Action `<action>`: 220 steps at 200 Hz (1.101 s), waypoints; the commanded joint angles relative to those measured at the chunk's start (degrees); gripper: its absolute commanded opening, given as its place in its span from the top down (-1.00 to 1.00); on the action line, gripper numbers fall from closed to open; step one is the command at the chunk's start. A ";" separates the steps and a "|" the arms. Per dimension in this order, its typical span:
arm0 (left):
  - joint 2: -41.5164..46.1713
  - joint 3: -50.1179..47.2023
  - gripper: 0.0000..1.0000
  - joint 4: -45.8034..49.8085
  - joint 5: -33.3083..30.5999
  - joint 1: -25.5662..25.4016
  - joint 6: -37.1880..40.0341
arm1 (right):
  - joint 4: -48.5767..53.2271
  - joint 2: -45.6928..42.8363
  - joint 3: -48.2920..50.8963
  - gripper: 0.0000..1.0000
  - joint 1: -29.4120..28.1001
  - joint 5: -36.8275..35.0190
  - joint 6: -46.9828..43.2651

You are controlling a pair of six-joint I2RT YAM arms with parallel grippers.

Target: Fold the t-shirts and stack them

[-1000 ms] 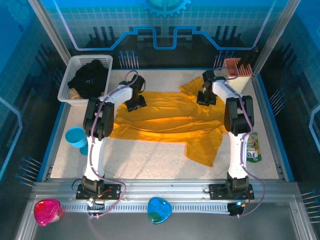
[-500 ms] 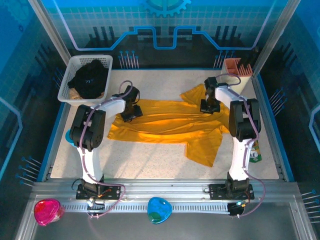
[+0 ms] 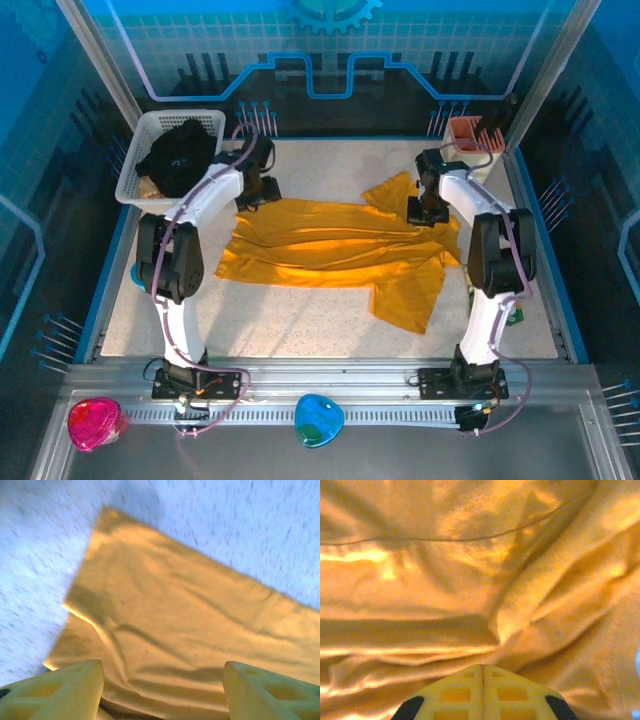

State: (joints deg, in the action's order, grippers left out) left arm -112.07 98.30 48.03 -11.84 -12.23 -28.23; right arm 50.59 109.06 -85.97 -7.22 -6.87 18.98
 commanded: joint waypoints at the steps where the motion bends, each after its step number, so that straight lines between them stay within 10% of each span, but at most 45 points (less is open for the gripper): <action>1: -3.27 3.94 -0.11 5.85 -2.63 3.50 4.25 | 1.33 -3.89 2.77 1.00 -0.17 2.03 -0.37; 220: -29.43 25.86 0.02 7.29 -0.39 8.80 23.28 | -0.74 -15.72 13.38 1.00 -1.15 5.04 1.09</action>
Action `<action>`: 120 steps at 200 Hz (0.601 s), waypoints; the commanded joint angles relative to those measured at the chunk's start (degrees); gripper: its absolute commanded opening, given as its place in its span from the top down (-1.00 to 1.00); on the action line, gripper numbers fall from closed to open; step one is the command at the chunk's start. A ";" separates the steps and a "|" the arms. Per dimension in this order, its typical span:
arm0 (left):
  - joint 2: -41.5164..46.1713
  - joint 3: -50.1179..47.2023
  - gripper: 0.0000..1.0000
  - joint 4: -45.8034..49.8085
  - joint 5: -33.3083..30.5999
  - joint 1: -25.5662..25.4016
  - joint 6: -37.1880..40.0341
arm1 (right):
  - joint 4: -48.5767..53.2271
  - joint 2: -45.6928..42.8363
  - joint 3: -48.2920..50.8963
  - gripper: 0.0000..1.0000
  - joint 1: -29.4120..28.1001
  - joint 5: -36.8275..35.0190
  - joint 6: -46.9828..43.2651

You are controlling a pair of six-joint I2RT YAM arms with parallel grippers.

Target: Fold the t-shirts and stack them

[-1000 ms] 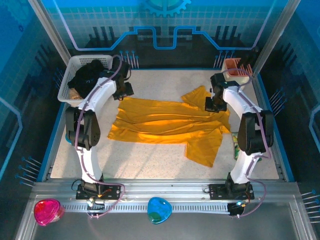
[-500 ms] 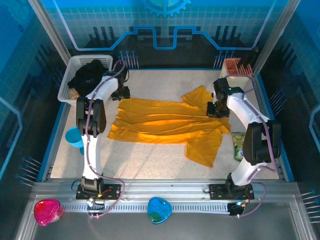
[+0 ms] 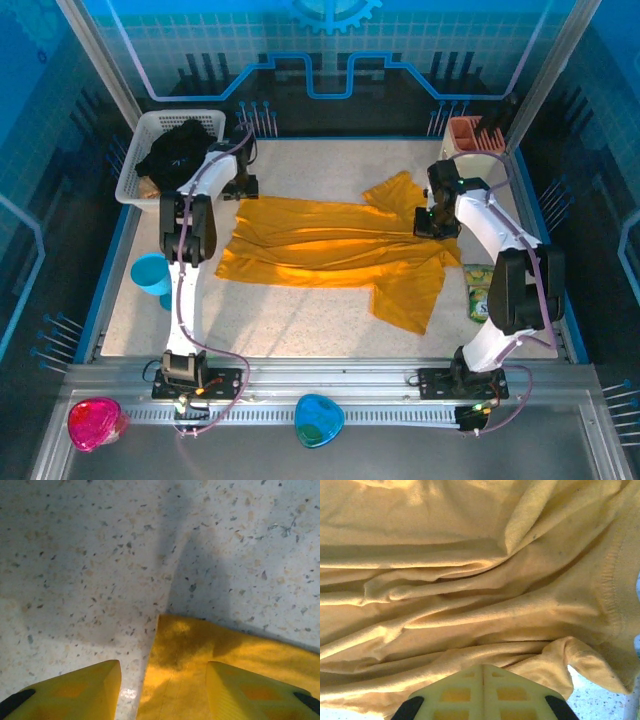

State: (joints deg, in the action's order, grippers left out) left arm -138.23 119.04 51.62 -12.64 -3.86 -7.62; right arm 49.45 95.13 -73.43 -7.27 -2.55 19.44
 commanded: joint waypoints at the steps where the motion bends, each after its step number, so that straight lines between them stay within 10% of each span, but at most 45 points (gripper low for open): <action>1: -3.40 5.35 0.02 3.86 0.38 0.43 2.68 | 0.39 -1.80 0.83 1.00 -1.09 0.75 0.66; 65: -6.10 5.78 0.07 4.82 1.42 0.44 3.86 | 0.73 -1.61 -0.40 1.00 -1.29 0.84 0.77; 120: -3.42 1.26 0.89 2.20 4.47 0.17 1.67 | 2.61 5.57 -12.87 0.70 -1.16 -2.20 -1.64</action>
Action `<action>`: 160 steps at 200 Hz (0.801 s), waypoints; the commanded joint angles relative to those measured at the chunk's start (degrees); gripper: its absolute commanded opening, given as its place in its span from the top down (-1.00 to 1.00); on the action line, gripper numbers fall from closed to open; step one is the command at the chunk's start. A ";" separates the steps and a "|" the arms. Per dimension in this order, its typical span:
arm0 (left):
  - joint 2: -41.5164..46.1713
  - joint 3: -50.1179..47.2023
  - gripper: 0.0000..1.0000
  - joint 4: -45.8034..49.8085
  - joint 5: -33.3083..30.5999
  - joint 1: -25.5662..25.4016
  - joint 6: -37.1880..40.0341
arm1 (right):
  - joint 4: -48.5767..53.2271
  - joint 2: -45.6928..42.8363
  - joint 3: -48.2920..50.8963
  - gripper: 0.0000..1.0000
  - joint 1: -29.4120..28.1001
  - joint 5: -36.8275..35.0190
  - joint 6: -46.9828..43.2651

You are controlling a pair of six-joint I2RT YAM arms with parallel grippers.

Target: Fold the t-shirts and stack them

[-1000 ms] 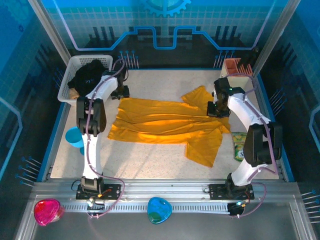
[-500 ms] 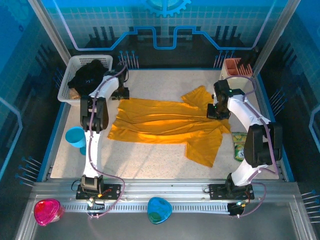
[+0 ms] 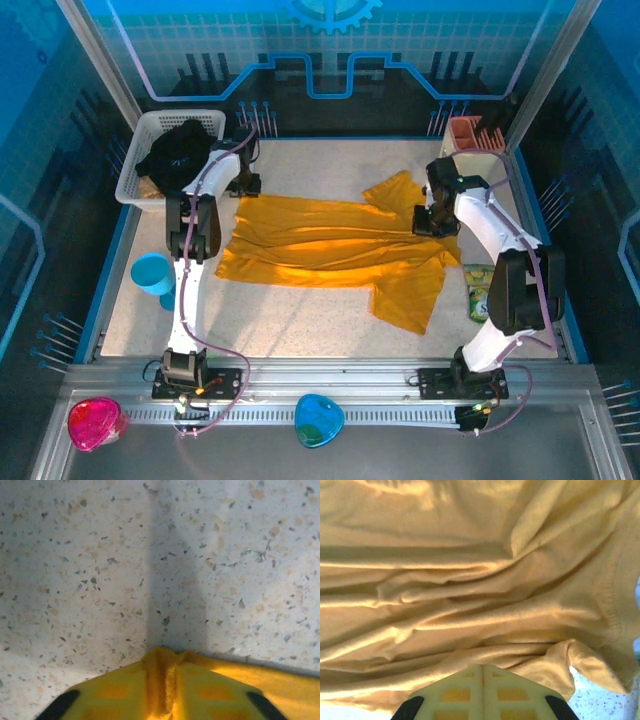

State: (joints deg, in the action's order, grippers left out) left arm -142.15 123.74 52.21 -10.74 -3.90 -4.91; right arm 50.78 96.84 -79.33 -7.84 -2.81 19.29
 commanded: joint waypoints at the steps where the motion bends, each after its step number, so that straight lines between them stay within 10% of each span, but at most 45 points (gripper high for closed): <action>1: 0.61 -3.48 0.91 1.55 2.61 0.21 -1.15 | 1.31 4.10 -7.33 0.68 -0.60 -2.07 -1.64; 31: 4.51 -6.67 1.00 -0.36 3.20 -0.72 -2.52 | 2.24 14.37 -18.77 0.23 -0.43 -3.98 -5.04; 66: 9.55 -9.33 1.00 -1.40 2.07 -1.72 -3.05 | 5.84 29.96 -34.96 0.14 -0.07 -4.13 -7.35; 116: 14.23 -12.54 1.00 -2.64 1.97 -1.99 -3.81 | 14.58 48.85 -55.97 0.28 0.00 -4.62 -7.70; 160: 16.82 -14.96 1.00 -3.45 2.98 -2.23 -4.97 | 15.31 51.34 -54.59 0.76 -0.24 -3.30 -4.52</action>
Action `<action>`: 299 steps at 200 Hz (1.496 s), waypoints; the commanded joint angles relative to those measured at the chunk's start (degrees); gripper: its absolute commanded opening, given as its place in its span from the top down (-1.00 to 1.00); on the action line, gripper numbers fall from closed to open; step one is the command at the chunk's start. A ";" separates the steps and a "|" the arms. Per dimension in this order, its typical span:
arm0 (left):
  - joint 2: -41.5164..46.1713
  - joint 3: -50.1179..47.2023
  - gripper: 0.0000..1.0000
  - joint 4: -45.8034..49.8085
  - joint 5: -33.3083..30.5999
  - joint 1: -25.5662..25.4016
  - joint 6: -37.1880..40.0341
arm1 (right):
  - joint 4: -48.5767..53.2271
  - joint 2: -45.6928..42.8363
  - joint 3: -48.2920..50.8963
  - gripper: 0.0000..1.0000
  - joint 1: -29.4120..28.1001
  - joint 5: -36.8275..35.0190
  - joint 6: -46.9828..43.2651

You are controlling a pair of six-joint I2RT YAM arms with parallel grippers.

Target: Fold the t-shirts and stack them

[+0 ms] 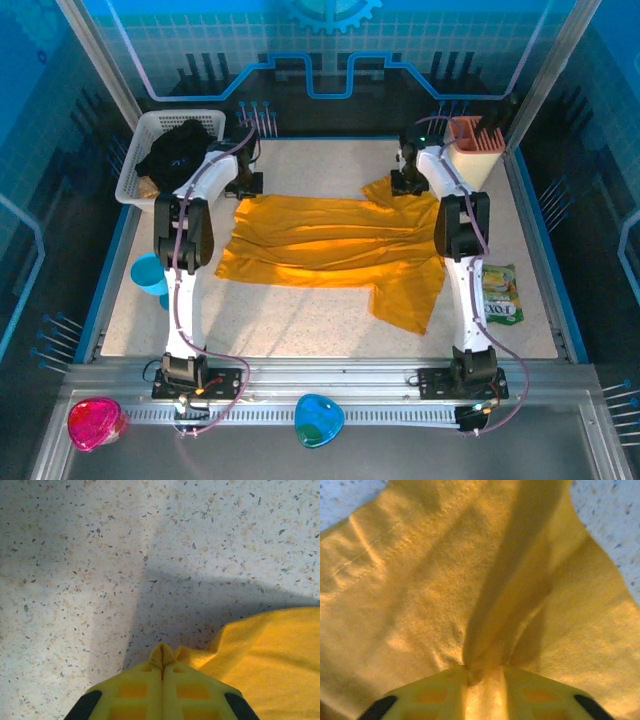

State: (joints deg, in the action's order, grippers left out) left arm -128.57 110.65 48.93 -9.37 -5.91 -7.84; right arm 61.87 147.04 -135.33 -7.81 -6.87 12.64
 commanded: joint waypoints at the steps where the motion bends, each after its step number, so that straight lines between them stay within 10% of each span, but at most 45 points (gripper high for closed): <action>1: 3.38 -1.94 1.00 -0.16 1.62 -0.23 -2.07 | 4.23 1.05 1.66 0.77 -0.31 0.74 2.21; 81: 10.11 -7.68 1.00 -2.01 0.41 -0.59 -2.79 | -11.58 -23.09 38.16 0.64 -2.99 3.36 15.21; 143: 11.28 -8.48 1.00 -2.48 -0.08 -0.59 -2.89 | -0.38 -19.44 18.37 0.35 -2.23 -4.22 8.09; 223: 11.76 -8.70 1.00 -2.26 -0.74 -0.59 -3.43 | 3.93 -6.45 7.98 0.84 -3.76 0.65 7.53; 299: 13.00 -8.62 1.00 -2.26 -1.73 -0.59 -3.64 | 1.83 -3.47 9.62 0.86 -7.59 5.05 10.06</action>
State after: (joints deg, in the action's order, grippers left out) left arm -118.34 102.48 46.59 -9.63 -6.24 -10.61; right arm 63.05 141.36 -124.81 -13.45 -5.28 21.02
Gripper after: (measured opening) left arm 0.051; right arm 0.070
